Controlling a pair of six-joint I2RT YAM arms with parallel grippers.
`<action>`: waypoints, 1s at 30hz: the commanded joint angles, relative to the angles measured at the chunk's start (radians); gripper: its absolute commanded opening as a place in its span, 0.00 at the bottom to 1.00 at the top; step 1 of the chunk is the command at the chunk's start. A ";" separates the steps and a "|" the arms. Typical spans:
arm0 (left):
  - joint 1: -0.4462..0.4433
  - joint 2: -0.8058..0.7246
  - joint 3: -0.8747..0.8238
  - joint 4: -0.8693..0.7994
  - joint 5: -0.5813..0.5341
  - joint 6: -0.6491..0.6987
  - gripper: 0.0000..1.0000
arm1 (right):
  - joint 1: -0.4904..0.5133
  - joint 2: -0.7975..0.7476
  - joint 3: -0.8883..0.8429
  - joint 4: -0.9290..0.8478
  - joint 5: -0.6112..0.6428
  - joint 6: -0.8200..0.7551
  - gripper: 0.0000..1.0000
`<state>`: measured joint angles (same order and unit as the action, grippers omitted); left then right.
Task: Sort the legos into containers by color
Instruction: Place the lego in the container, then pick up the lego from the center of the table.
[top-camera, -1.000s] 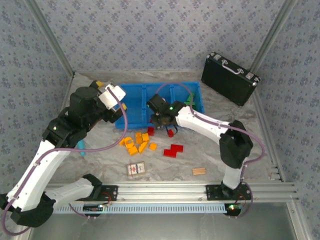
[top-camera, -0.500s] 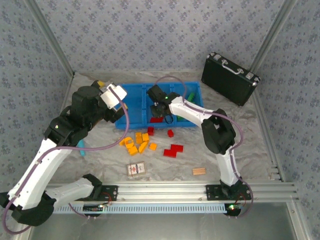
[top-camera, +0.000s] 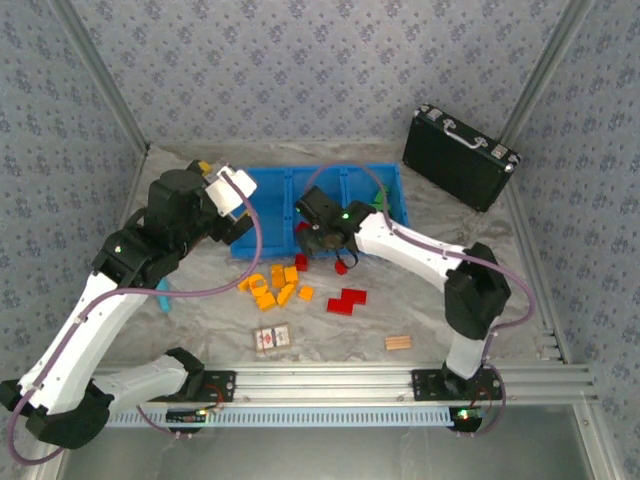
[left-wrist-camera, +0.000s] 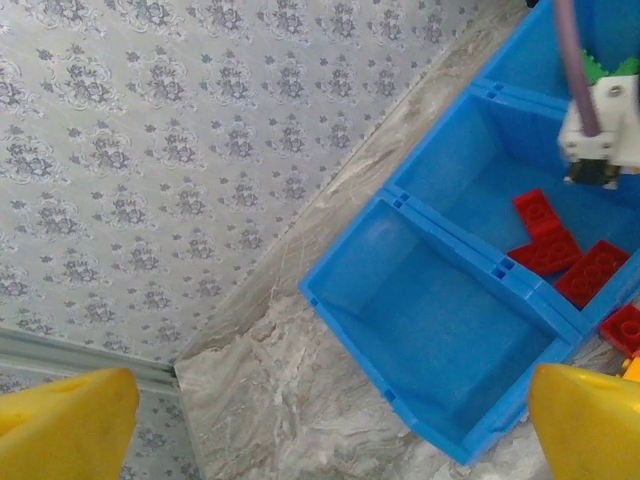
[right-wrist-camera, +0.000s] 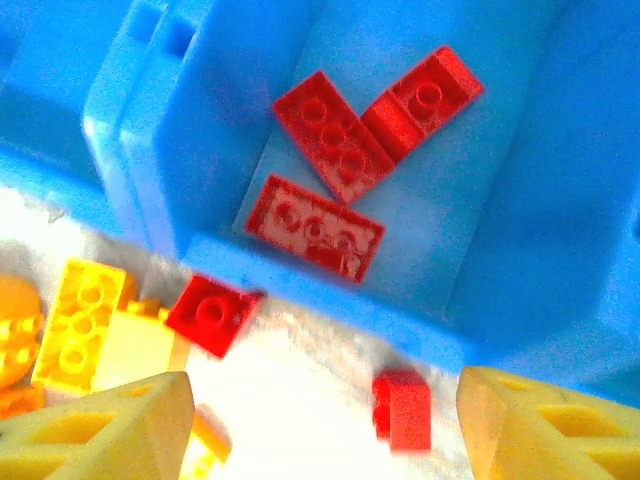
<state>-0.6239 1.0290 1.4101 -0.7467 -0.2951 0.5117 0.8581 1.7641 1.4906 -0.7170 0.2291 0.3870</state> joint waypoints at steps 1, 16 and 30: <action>-0.004 0.000 0.044 0.001 0.027 -0.010 1.00 | 0.003 -0.046 -0.049 -0.151 0.073 0.109 0.72; -0.005 -0.017 0.044 0.007 0.023 -0.015 1.00 | 0.000 0.088 -0.102 -0.107 0.023 0.231 0.72; -0.005 -0.021 0.013 0.022 0.011 0.005 1.00 | -0.042 0.234 -0.053 -0.026 -0.002 0.204 0.59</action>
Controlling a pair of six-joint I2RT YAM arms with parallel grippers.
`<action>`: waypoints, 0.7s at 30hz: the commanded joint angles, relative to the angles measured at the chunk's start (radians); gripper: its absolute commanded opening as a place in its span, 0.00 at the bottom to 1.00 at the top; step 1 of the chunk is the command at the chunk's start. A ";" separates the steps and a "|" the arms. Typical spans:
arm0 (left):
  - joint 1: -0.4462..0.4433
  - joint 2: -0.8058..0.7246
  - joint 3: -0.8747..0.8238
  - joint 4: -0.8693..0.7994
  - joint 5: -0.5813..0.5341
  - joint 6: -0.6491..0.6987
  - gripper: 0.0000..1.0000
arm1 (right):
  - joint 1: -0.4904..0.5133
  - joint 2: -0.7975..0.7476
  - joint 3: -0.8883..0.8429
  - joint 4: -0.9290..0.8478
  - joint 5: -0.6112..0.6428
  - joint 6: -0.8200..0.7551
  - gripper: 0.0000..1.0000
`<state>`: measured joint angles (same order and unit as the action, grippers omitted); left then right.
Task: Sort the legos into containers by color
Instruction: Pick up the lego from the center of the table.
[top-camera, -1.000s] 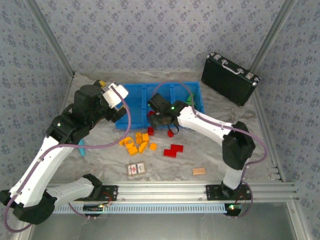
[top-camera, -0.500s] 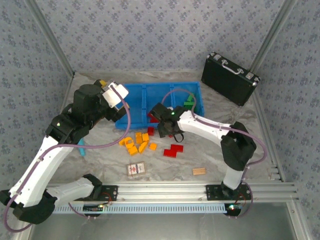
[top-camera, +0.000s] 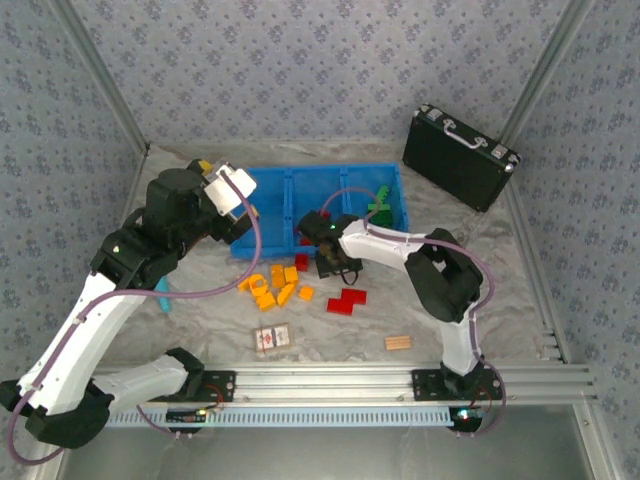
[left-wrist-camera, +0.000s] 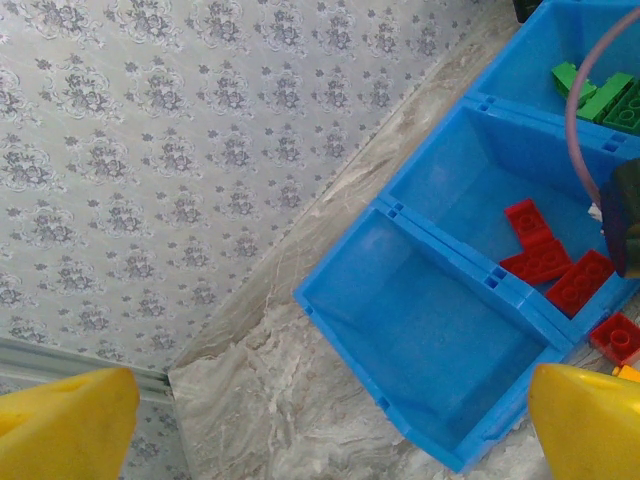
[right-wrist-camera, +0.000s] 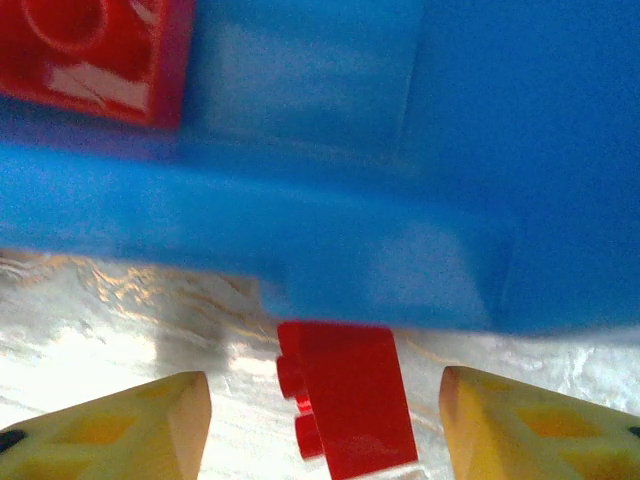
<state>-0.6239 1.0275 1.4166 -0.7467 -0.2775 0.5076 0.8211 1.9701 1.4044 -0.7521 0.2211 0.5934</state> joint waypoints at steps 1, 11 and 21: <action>-0.004 -0.018 0.006 0.021 -0.008 0.011 1.00 | -0.005 0.034 0.035 0.011 0.005 -0.003 0.56; -0.005 -0.006 0.007 0.034 -0.018 0.025 1.00 | -0.012 0.034 0.028 -0.024 -0.017 -0.017 0.29; -0.005 -0.003 0.014 0.028 -0.032 0.037 1.00 | 0.001 -0.059 0.146 -0.088 -0.051 -0.131 0.21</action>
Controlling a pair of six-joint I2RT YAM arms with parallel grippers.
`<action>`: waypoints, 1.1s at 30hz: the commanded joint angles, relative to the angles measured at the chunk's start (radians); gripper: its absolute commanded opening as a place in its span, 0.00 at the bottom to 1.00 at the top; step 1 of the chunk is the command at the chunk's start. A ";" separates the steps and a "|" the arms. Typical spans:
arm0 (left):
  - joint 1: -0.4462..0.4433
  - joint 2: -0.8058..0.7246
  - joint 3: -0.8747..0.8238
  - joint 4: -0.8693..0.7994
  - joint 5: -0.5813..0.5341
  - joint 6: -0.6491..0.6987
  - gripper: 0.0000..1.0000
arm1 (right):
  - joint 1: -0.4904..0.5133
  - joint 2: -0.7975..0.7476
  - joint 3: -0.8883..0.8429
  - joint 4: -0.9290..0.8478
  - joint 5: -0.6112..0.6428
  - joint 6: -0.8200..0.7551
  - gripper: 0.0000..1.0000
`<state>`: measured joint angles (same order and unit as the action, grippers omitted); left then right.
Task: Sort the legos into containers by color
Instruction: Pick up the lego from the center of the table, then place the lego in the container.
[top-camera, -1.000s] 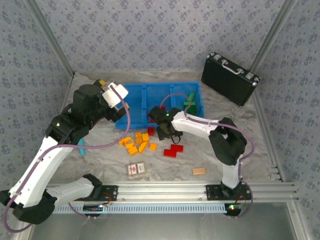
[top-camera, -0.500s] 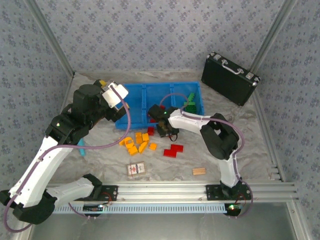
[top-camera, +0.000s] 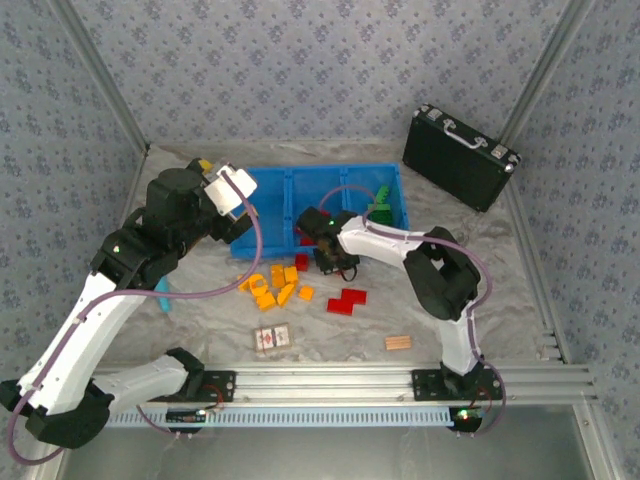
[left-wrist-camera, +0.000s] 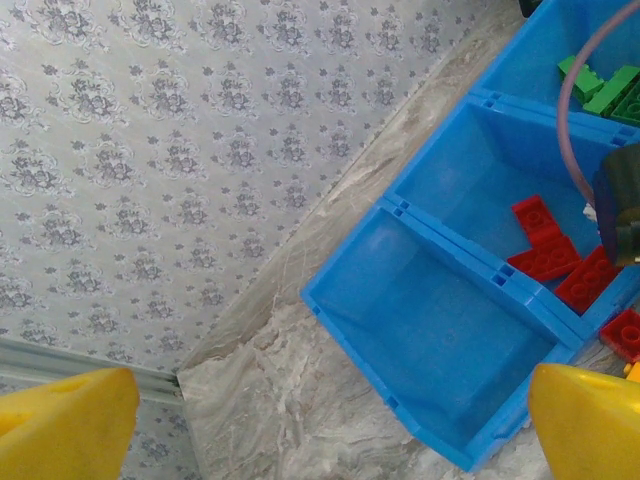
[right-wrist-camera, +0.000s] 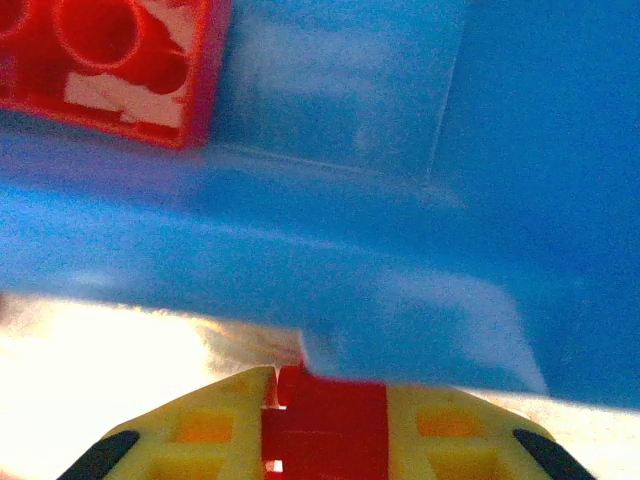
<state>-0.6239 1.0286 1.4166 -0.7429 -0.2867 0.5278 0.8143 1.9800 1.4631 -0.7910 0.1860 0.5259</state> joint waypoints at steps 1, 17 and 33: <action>-0.004 0.000 0.013 0.026 -0.025 0.019 1.00 | 0.008 -0.073 0.107 -0.054 -0.016 -0.071 0.21; 0.001 0.042 0.076 -0.016 0.069 0.022 1.00 | -0.086 0.154 0.382 0.052 -0.029 -0.182 0.20; 0.001 0.110 0.098 -0.035 0.079 0.004 1.00 | -0.103 0.119 0.336 0.088 -0.030 -0.250 0.40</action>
<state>-0.6239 1.1313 1.4776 -0.7643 -0.2237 0.5411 0.7116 2.1609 1.8084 -0.6987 0.1562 0.2962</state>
